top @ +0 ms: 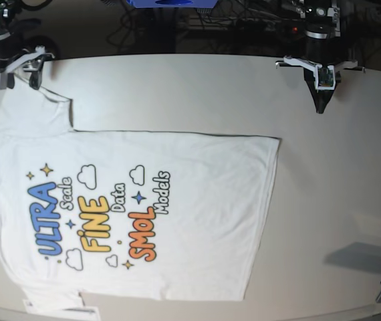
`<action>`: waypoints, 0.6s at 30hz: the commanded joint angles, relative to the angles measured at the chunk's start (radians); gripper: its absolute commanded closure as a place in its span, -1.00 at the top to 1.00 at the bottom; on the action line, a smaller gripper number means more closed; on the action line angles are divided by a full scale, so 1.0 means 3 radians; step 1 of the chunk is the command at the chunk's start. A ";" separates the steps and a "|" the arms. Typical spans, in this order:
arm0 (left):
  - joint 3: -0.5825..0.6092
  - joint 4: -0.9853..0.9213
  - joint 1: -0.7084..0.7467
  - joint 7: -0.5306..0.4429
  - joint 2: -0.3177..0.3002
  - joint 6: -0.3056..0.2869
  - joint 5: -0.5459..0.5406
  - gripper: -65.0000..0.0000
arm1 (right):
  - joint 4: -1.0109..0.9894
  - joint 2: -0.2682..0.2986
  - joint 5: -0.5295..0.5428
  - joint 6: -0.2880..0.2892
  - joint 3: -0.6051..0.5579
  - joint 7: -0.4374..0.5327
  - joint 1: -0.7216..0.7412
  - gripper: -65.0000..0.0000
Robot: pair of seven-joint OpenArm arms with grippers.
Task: Fold the T-shirt properly
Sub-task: 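Grasp the shoulder edge of the T-shirt with the right gripper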
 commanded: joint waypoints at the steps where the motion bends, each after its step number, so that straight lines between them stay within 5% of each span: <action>1: -0.0018 0.0035 0.0028 -0.0072 -0.0026 0.0029 -0.0003 -0.99 | 0.0042 0.0049 0.0140 0.0017 0.0135 -0.0006 0.0031 0.26; 12: -0.0018 -0.0098 -0.0018 -0.0072 -0.0026 0.0029 -0.0008 -0.99 | -0.0004 0.0162 0.0641 0.0033 0.0708 -0.0988 0.0420 0.32; 18: -0.0018 -0.0098 -0.0018 -0.0072 -0.0026 0.0029 -0.0008 -0.99 | -0.0147 0.0167 0.0743 0.0033 0.0872 -0.1193 0.0558 0.71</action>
